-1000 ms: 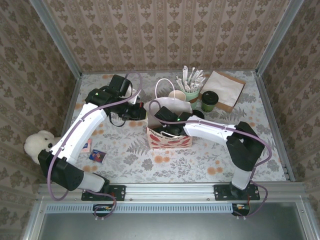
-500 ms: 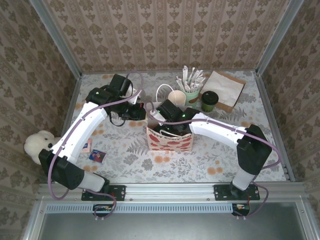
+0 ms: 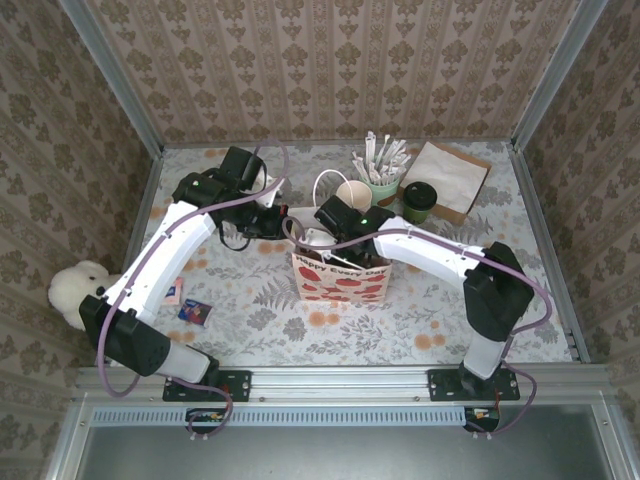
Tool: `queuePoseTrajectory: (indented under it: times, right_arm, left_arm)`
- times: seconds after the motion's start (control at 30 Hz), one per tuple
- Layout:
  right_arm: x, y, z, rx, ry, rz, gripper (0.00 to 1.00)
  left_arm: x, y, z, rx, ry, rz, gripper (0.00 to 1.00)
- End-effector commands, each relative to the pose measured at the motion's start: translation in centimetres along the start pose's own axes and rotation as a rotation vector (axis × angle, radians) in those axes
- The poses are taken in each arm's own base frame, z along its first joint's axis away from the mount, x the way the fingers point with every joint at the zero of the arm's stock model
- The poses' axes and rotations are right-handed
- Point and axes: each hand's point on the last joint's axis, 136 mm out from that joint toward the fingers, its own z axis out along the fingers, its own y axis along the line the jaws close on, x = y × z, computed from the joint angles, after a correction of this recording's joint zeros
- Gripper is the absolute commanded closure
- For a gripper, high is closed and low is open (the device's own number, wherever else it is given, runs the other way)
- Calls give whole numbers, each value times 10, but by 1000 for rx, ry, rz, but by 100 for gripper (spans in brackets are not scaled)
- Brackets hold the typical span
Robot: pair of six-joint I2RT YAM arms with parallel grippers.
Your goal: Pack the takeout coffee
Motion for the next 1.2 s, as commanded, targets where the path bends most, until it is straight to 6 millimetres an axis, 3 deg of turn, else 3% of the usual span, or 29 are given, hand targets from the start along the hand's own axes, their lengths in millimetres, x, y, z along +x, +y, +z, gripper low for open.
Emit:
queuePoseTrajectory:
  times: [0.0, 0.37, 0.8, 0.97, 1.17]
  right_arm:
    - [17, -4, 9, 5, 109, -87, 91]
    - [55, 0, 33, -73, 284, -254, 93]
    - [81, -21, 79, 2, 383, -275, 92]
    - [75, -26, 77, 61, 352, -292, 91]
    - [33, -6, 42, -1, 169, -286, 88]
  left_arm:
    - [-2, -1, -5, -11, -1, 25, 99]
    - [-4, -1, -8, 0, -8, 28, 99]
    - [-3, -4, -9, 26, -12, 26, 99]
    - [-3, -5, -9, 31, -14, 27, 99]
    - [-5, -6, -9, 37, -19, 33, 99]
